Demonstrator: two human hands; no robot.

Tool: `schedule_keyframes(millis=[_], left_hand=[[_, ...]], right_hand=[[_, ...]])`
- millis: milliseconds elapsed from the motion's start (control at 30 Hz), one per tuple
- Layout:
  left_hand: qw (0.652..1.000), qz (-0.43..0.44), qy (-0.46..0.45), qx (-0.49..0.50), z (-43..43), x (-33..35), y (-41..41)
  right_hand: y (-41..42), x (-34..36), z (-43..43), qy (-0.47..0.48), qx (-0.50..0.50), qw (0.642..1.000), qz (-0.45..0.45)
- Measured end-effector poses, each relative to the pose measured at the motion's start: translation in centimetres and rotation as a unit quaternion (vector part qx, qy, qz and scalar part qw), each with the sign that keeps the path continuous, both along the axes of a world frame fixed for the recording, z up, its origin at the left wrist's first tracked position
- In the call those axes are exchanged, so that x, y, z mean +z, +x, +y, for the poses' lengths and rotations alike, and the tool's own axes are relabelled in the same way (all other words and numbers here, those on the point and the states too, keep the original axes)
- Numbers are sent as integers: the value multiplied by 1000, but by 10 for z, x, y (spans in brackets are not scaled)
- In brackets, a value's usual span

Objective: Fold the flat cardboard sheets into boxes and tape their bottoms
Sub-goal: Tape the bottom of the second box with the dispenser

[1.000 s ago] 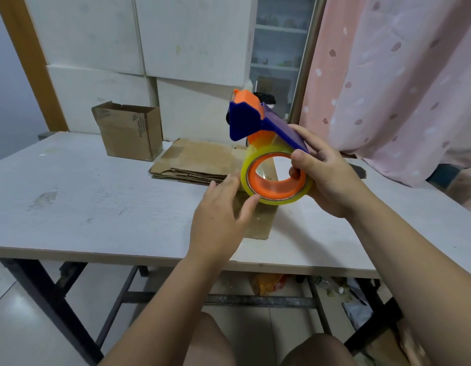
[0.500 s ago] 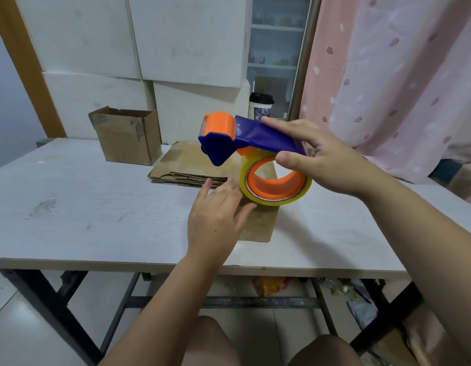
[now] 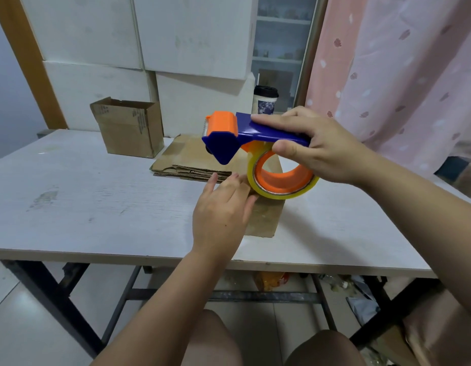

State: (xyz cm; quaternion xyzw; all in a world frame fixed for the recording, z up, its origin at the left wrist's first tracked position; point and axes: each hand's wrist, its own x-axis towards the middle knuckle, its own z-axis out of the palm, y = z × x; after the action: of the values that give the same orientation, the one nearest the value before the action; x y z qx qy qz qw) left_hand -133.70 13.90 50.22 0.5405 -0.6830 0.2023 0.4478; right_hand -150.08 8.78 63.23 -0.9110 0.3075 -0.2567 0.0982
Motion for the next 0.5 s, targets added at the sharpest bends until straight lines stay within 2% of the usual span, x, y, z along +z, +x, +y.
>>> schedule_keyframes(millis=[200, 500], left_hand=[[999, -44, -22, -5, 0, 4, 5], [999, -48, -3, -10, 1, 7, 3]], right_hand=[[-6, 3, -7, 32, 14, 999, -14], [-21, 1, -4, 24, 2, 1000, -4]])
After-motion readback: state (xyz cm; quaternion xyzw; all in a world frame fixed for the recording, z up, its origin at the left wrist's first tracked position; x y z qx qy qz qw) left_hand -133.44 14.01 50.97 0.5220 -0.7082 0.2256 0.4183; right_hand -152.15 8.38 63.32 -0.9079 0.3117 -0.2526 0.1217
